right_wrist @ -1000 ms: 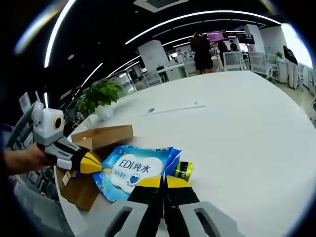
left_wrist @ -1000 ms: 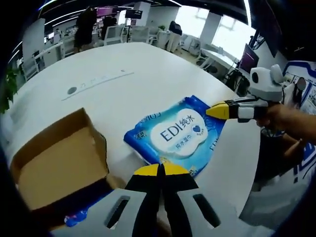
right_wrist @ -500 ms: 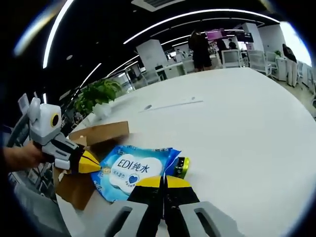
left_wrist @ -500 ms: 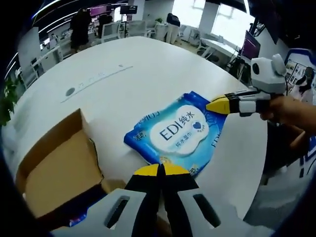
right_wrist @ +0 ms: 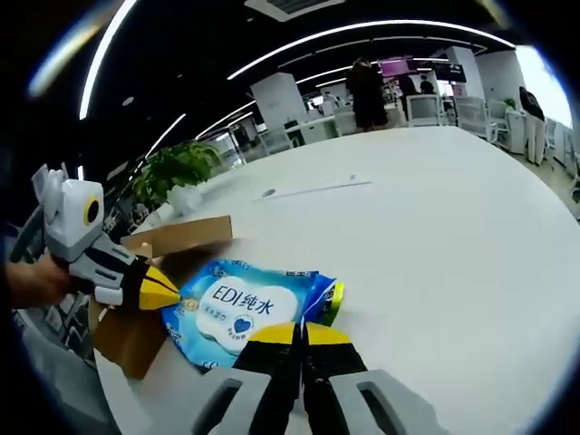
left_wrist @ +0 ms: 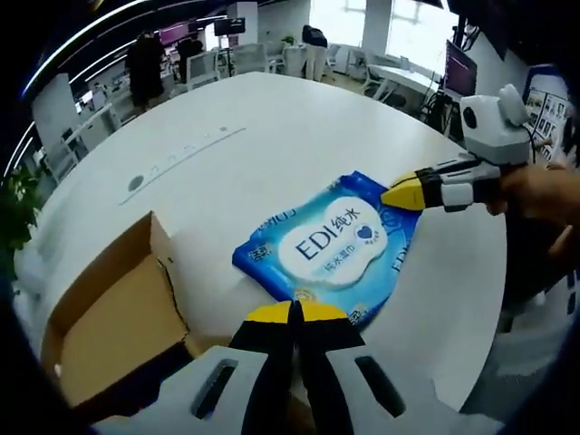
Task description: Operate the shoe box by opening the lid, removing the specified soft item, and placing it in the target area until the item is outside and the box remains undamaged.
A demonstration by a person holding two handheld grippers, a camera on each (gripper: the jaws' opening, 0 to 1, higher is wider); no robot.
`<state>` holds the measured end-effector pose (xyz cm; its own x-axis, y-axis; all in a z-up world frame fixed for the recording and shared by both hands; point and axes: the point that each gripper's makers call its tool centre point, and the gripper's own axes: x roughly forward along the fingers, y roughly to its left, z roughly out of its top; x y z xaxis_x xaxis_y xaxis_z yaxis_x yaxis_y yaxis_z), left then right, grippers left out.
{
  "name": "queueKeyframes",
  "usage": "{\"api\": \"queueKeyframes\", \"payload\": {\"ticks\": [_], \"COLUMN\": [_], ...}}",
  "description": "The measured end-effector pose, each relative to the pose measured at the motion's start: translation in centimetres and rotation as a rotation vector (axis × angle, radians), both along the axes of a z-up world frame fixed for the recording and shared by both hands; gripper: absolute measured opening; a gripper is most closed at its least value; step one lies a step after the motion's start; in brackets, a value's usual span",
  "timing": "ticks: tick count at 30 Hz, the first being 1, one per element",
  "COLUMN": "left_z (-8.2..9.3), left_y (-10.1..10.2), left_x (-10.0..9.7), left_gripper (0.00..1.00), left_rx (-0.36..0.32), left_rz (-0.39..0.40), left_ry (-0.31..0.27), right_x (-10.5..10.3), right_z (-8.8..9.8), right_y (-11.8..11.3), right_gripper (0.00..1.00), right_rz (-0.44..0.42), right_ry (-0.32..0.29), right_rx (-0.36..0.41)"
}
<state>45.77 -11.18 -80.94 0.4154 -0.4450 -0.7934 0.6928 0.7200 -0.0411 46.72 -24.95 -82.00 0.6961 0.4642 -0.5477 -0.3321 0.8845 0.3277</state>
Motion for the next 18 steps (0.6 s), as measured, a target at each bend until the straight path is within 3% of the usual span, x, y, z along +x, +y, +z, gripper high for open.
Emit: {"api": "queueKeyframes", "payload": {"ticks": [7,18], "left_z": [-0.4,0.7], "left_y": [-0.1,0.0], "left_x": [-0.3,-0.8], "left_gripper": [0.0,0.1], "left_rx": [0.044,-0.018], "left_rz": [-0.032,-0.017], "left_ry": [-0.011,0.0], "right_x": [-0.1,-0.5], "right_z": [-0.4,0.4], "right_y": [-0.4,-1.0], "right_gripper": [0.0,0.1], "right_rz": [0.001,-0.013], "right_ry": [0.002,-0.02], "right_rx": [-0.035,-0.063]}}
